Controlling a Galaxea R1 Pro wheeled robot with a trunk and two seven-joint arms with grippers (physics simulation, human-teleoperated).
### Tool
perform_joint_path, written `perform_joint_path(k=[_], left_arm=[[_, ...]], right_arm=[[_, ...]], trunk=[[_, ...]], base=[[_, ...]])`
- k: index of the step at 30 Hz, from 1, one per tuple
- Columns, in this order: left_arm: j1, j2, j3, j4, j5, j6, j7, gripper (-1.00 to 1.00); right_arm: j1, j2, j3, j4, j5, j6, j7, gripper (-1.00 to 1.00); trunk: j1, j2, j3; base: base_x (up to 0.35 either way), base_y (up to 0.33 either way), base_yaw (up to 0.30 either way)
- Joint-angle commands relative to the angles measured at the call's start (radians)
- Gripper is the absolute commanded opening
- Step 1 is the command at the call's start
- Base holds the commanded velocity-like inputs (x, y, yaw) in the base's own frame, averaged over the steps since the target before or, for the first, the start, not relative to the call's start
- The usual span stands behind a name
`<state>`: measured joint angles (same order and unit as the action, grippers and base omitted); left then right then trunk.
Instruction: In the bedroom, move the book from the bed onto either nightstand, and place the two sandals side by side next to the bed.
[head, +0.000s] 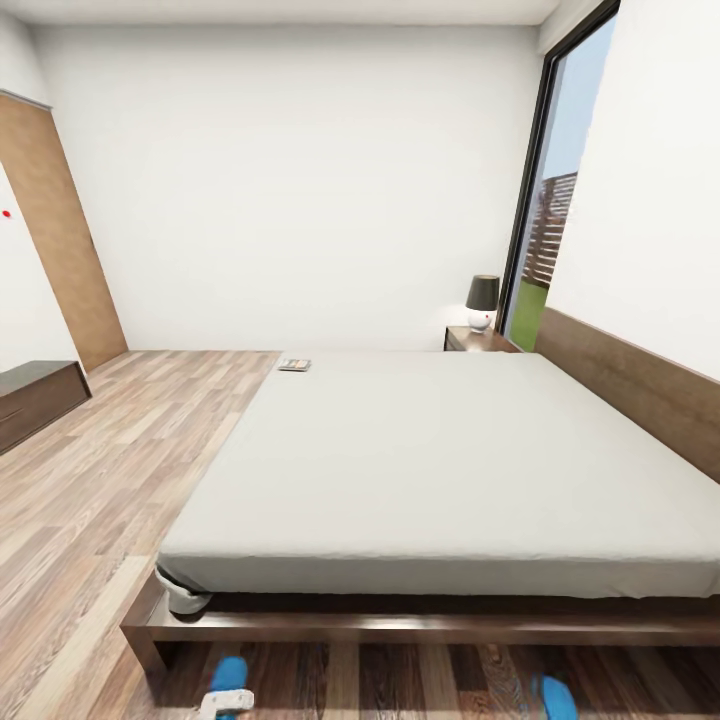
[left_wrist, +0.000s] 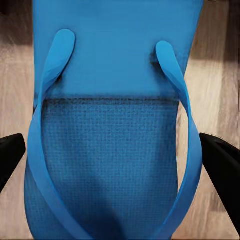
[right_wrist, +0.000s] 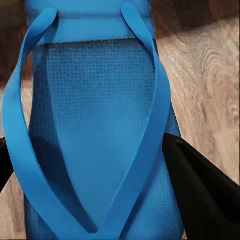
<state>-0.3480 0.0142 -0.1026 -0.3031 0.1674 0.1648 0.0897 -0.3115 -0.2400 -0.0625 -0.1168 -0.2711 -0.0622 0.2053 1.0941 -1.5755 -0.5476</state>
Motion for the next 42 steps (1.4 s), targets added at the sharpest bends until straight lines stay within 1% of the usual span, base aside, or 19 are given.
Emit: perform_joint_path(k=[1, 2, 3, 4, 7, 8, 9, 11, 13, 15, 16, 17, 19, 21, 23, 28, 42], left_arm=[[-0.012, 0.0, -0.008, -0.013, -0.005, 0.043, 0.009, -1.0], [-0.024, 0.0, -0.008, -0.02, -0.019, 0.075, 0.01, -1.0], [-0.048, 0.001, -0.008, -0.026, -0.035, 0.112, 0.01, -1.0], [-0.066, 0.001, -0.008, -0.029, -0.041, 0.127, 0.011, -1.0], [-0.104, -0.001, -0.008, -0.031, -0.049, 0.147, 0.011, -1.0], [-0.111, -0.004, -0.008, -0.03, -0.05, 0.151, 0.011, -1.0], [-0.114, -0.008, -0.008, -0.028, -0.05, 0.152, 0.011, -1.0], [-0.117, -0.011, -0.009, -0.025, -0.051, 0.152, 0.011, -1.0], [-0.118, -0.012, -0.009, -0.023, -0.051, 0.152, 0.012, -1.0], [-0.118, -0.012, -0.011, -0.022, -0.051, 0.15, 0.011, -1.0], [-0.118, -0.013, -0.011, -0.021, -0.05, 0.148, 0.01, -1.0], [-0.117, -0.013, -0.011, -0.021, -0.05, 0.144, 0.01, -1.0], [-0.116, -0.012, -0.01, -0.021, -0.05, 0.132, 0.01, -1.0], [-0.111, -0.009, -0.01, -0.02, -0.049, 0.126, 0.01, -1.0], [-0.107, -0.007, -0.008, -0.019, -0.047, 0.124, 0.01, -1.0], [-0.106, -0.006, -0.008, -0.019, -0.046, 0.125, 0.01, -1.0], [-0.106, -0.005, -0.008, -0.019, -0.045, 0.126, 0.008, -1.0]], right_arm=[[-0.001, -0.023, -0.003, -0.009, -0.007, 0.032, 0.006, -1.0], [-0.001, -0.048, -0.005, -0.029, -0.015, 0.075, 0.007, -1.0], [-0.001, -0.088, -0.006, -0.072, -0.042, 0.152, 0.007, -1.0], [-0.001, -0.115, -0.007, -0.102, -0.075, 0.207, 0.008, -1.0], [-0.001, -0.185, -0.008, -0.178, -0.21, 0.356, 0.011, -1.0], [-0.001, -0.212, -0.008, -0.213, -0.273, 0.417, 0.017, -1.0], [-0.001, -0.237, -0.008, -0.254, -0.317, 0.475, 0.031, -1.0], [-0.001, -0.27, -0.008, -0.299, -0.347, 0.552, 0.072, -1.0], [-0.001, -0.291, -0.008, -0.328, -0.36, 0.635, 0.146, -1.0], [-0.001, -0.319, -0.009, -0.381, -0.367, 0.772, 0.275, -1.0], [-0.001, -0.333, -0.011, -0.423, -0.369, 0.87, 0.345, -1.0], [-0.001, -0.339, -0.021, -0.459, -0.37, 0.945, 0.386, -1.0], [-0.001, -0.34, -0.045, -0.484, -0.37, 0.983, 0.404, -1.0], [-0.001, -0.341, -0.068, -0.494, -0.369, 0.995, 0.41, -1.0], [-0.001, -0.341, -0.08, -0.499, -0.369, 0.999, 0.412, -1.0], [-0.001, -0.34, -0.082, -0.5, -0.369, 0.999, 0.412, -1.0], [-0.001, -0.34, -0.082, -0.501, -0.369, 0.998, 0.411, -1.0]], trunk=[[0.0, -0.001, -0.001], [0.0, -0.001, -0.001], [0.0, -0.001, -0.001], [0.0, -0.001, -0.001], [0.0, -0.001, -0.001], [0.0, -0.001, -0.001], [0.0, -0.001, -0.001], [0.0, -0.001, -0.001], [0.0, -0.001, -0.001], [0.0, -0.001, -0.001], [0.0, -0.001, -0.001], [0.0, -0.001, -0.001], [0.0, -0.001, -0.001], [0.0, -0.001, -0.001], [0.0, -0.001, -0.001], [0.0, -0.001, -0.001], [0.054, -0.099, -0.045]], base=[[0.0, 0.0, 0.0], [0.0, 0.0, 0.0], [0.0, 0.0, 0.0], [0.0, 0.0, 0.0], [0.0, 0.0, 0.0], [0.0, 0.0, 0.0], [0.0, 0.0, 0.0], [0.0, 0.0, 0.0], [0.0, 0.0, 0.0], [0.0, 0.0, 0.0], [0.0, 0.0, 0.0], [0.0, 0.0, 0.0], [0.0, 0.0, 0.0], [0.0, 0.0, 0.0], [0.0, 0.0, 0.0], [0.0, 0.0, 0.0], [0.0, 0.0, 0.0]])
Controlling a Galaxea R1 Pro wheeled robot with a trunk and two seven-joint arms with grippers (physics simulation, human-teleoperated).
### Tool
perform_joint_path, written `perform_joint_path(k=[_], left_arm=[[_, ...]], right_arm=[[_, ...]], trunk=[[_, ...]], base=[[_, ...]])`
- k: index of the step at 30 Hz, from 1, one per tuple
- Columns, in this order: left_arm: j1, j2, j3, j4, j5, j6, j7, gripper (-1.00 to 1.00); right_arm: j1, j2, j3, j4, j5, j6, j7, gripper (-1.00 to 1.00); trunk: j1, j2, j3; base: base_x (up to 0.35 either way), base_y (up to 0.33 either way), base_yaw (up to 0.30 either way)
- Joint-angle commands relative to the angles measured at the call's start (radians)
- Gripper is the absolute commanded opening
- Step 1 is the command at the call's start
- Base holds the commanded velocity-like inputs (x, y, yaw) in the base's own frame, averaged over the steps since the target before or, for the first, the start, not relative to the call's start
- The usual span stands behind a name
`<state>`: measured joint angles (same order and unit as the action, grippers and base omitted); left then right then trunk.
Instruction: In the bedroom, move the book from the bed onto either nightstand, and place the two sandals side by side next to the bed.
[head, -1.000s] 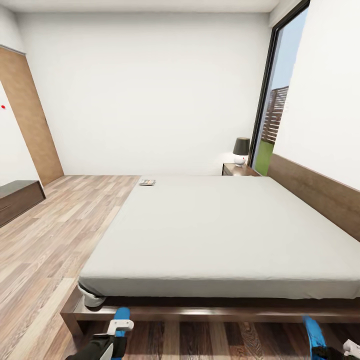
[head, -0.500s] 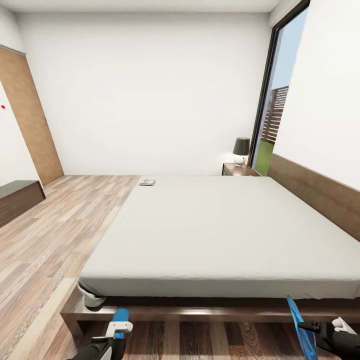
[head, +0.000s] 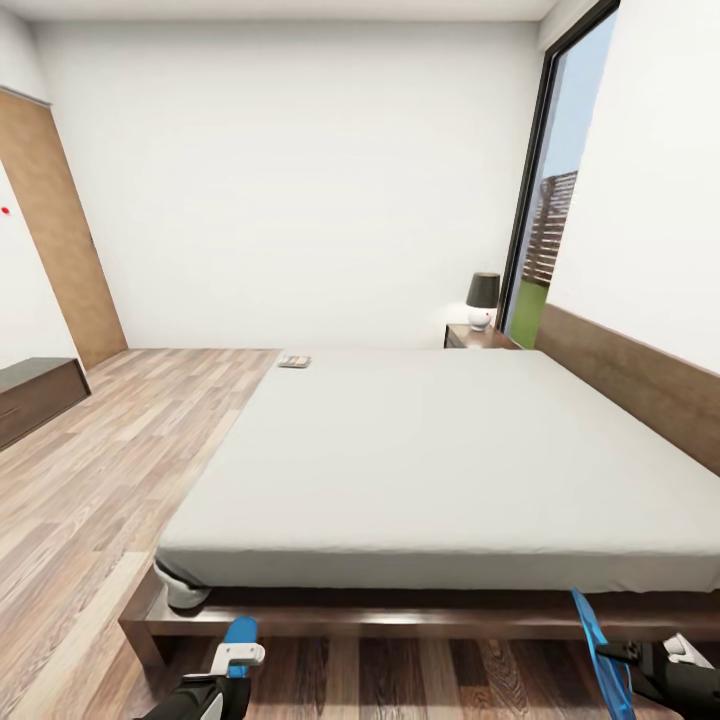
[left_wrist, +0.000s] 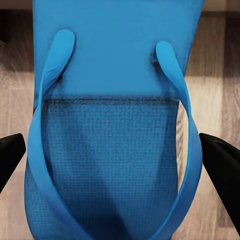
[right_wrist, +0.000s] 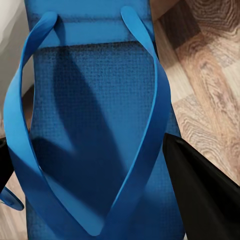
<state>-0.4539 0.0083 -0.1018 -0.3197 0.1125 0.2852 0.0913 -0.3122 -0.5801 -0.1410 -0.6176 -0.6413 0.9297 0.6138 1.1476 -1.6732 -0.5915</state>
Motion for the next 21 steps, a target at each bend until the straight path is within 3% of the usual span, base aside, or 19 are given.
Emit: perform_joint_path(k=[1, 21], left_arm=[[0.0, 0.001, -0.009, -0.002, 0.01, 0.005, 0.007, -1.0], [0.0, 0.001, -0.009, -0.002, 0.01, -0.001, 0.007, -1.0]], right_arm=[[-0.001, 0.0, -0.003, 0.0, 0.002, 0.006, 0.003, -1.0], [-0.001, 0.0, -0.003, -0.001, 0.002, 0.005, 0.001, -1.0]], trunk=[[0.004, -0.008, -0.004], [0.081, -0.148, -0.067]], base=[[0.0, 0.0, 0.0], [0.0, 0.0, 0.0]])
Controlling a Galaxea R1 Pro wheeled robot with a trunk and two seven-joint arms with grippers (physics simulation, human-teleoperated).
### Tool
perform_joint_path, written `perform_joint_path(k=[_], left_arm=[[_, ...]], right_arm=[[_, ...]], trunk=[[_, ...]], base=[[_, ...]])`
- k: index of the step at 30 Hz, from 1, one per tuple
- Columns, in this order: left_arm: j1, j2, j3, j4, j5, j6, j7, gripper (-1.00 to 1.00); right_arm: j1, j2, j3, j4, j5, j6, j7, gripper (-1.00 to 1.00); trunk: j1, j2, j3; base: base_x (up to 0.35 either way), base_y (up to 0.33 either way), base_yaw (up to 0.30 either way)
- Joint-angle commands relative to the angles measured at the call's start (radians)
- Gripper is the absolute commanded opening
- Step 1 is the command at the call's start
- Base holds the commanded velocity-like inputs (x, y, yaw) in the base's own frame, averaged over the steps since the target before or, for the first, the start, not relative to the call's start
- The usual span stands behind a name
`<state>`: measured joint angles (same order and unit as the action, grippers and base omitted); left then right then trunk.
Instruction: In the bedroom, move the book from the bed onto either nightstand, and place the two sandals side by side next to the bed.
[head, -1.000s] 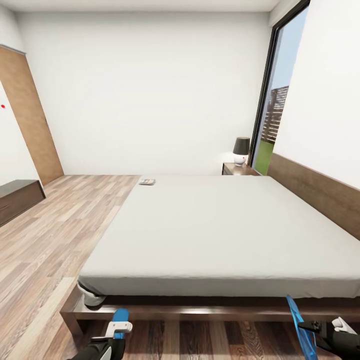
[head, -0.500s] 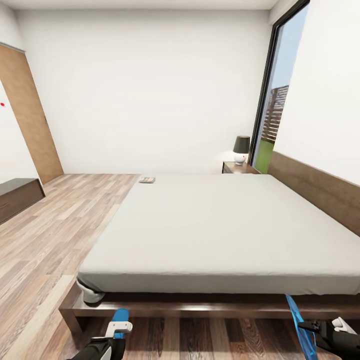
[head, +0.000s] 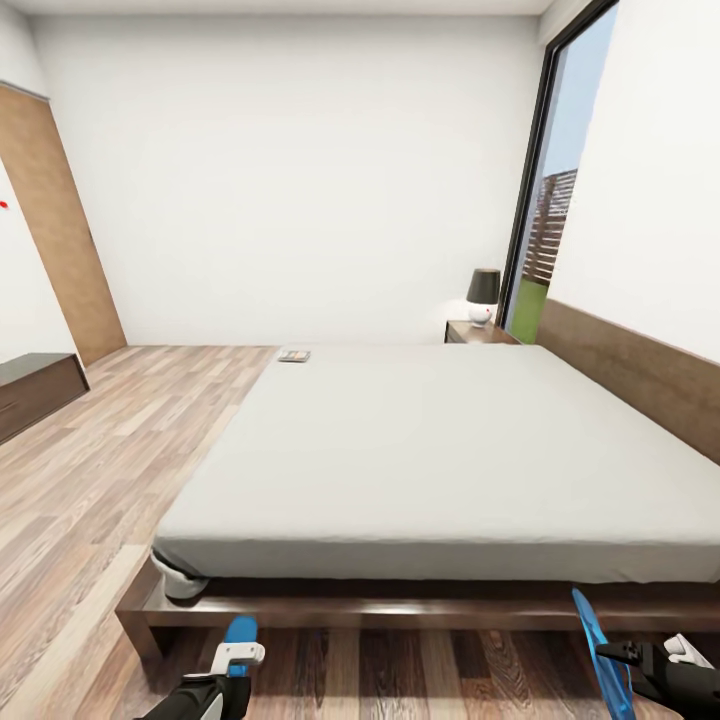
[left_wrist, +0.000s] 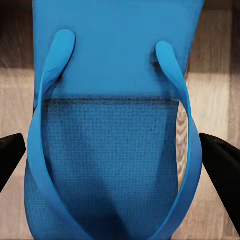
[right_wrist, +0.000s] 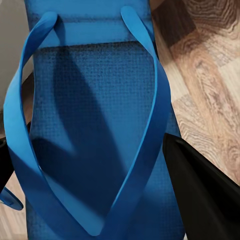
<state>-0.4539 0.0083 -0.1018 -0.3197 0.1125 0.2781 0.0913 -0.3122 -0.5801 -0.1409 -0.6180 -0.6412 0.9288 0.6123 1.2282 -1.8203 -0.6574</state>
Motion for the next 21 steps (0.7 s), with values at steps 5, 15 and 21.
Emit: perform_joint_path(k=[5, 15, 21], left_arm=[[0.0, 0.0, -0.009, -0.002, 0.01, 0.006, 0.007, -1.0], [0.0, -0.001, -0.009, -0.002, 0.01, 0.006, 0.007, -1.0], [0.0, -0.001, -0.009, -0.002, 0.011, 0.006, 0.007, -1.0]], right_arm=[[-0.001, 0.0, -0.003, 0.0, 0.001, 0.006, 0.003, -1.0], [-0.001, 0.0, -0.003, 0.0, 0.001, 0.007, 0.004, -1.0], [-0.001, 0.0, -0.003, 0.0, 0.001, 0.007, 0.004, -1.0]], trunk=[[0.019, -0.036, -0.017], [0.057, -0.106, -0.048], [0.08, -0.148, -0.067]], base=[[0.0, 0.0, 0.0], [0.0, 0.0, 0.0], [0.0, 0.0, 0.0]])
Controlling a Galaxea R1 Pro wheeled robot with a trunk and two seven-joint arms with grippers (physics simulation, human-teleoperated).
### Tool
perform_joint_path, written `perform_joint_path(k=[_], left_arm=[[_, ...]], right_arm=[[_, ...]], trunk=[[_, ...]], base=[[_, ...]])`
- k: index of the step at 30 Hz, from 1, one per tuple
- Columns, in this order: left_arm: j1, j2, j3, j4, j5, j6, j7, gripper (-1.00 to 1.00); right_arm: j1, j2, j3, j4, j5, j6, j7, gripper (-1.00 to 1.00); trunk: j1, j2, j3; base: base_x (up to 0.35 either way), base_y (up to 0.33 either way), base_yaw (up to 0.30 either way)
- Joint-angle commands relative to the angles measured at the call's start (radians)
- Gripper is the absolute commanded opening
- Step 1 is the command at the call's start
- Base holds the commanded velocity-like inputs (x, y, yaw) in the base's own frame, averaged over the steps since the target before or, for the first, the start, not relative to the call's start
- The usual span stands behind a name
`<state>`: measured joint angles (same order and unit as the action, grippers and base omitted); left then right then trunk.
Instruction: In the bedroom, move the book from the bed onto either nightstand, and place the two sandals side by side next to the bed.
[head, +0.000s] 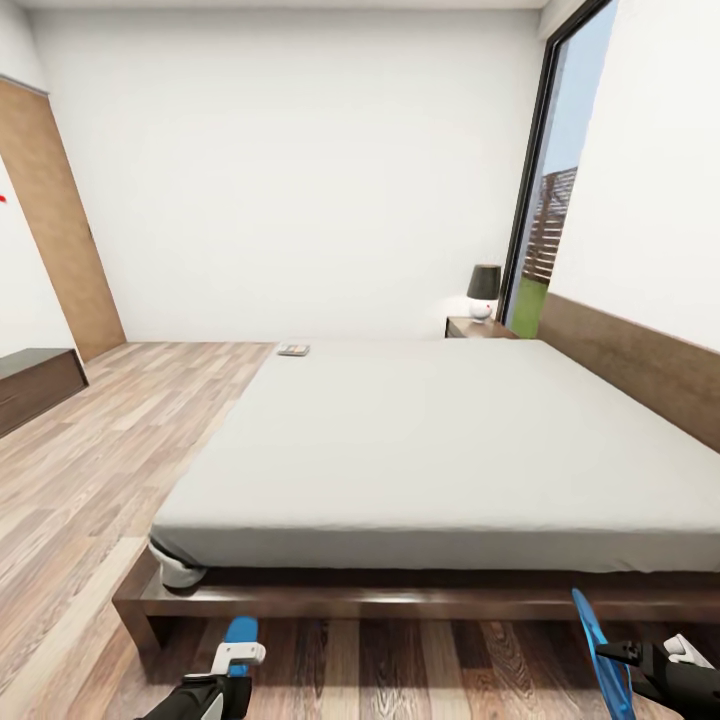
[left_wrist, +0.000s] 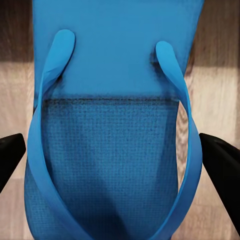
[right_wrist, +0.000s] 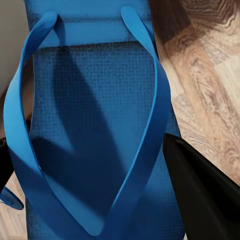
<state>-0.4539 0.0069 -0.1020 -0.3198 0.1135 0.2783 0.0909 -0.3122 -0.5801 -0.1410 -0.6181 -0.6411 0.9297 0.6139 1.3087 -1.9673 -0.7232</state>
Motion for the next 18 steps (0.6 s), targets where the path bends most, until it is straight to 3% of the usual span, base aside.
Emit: perform_joint_path(k=[1, 18], left_arm=[[0.0, 0.001, -0.008, -0.002, 0.01, 0.006, 0.007, -1.0], [0.001, -0.001, -0.008, -0.002, 0.011, 0.005, 0.007, -1.0]], right_arm=[[-0.001, 0.0, -0.003, 0.0, 0.001, 0.006, 0.003, -1.0], [-0.001, 0.0, -0.003, 0.0, 0.001, 0.006, 0.004, -1.0]], trunk=[[0.004, -0.008, -0.004], [0.069, -0.127, -0.057]], base=[[0.0, 0.0, 0.0], [0.0, 0.0, 0.0]])
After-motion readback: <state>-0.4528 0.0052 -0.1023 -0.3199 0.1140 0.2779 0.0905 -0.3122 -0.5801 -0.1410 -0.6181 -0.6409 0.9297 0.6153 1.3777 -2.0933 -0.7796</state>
